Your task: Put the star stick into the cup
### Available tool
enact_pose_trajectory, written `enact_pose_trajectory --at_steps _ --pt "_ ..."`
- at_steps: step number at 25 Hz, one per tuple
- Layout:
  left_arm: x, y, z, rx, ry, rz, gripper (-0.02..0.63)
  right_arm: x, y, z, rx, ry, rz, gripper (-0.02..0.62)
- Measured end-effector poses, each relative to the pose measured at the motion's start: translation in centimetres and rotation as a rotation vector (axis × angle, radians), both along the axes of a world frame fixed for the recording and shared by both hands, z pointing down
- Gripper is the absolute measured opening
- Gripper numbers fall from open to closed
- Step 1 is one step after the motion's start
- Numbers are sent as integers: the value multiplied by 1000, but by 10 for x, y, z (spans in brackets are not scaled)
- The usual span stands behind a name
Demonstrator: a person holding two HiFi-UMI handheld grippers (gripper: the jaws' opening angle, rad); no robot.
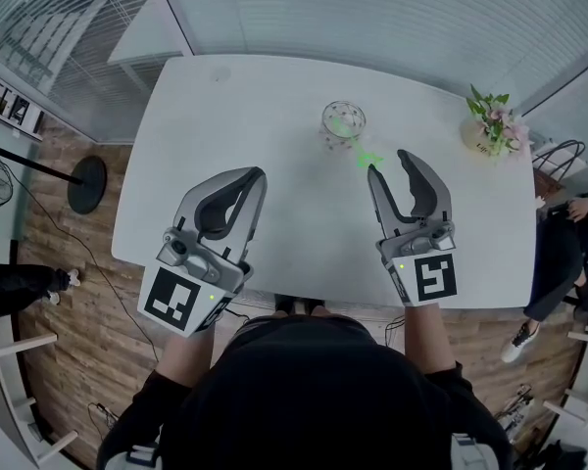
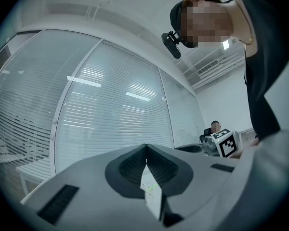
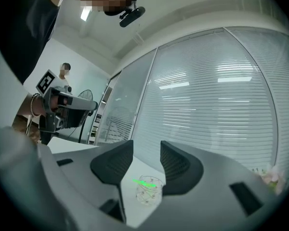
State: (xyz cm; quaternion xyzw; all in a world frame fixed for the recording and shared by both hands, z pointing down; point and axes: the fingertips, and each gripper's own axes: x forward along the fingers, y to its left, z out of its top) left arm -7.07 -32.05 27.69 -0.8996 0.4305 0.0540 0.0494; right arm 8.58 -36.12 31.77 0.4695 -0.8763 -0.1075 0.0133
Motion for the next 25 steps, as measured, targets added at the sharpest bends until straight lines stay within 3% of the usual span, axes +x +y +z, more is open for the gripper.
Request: enact_pose_trajectory --at_steps 7,16,25 --pt "7 -6 -4 8 6 10 14 7 11 -22 32 -22 -33 144" --pt "13 -9 -6 14 12 26 14 11 20 -35 45 -43 -43 8" --pt "16 -11 -8 18 7 33 14 14 21 -38 37 -63 -51 5"
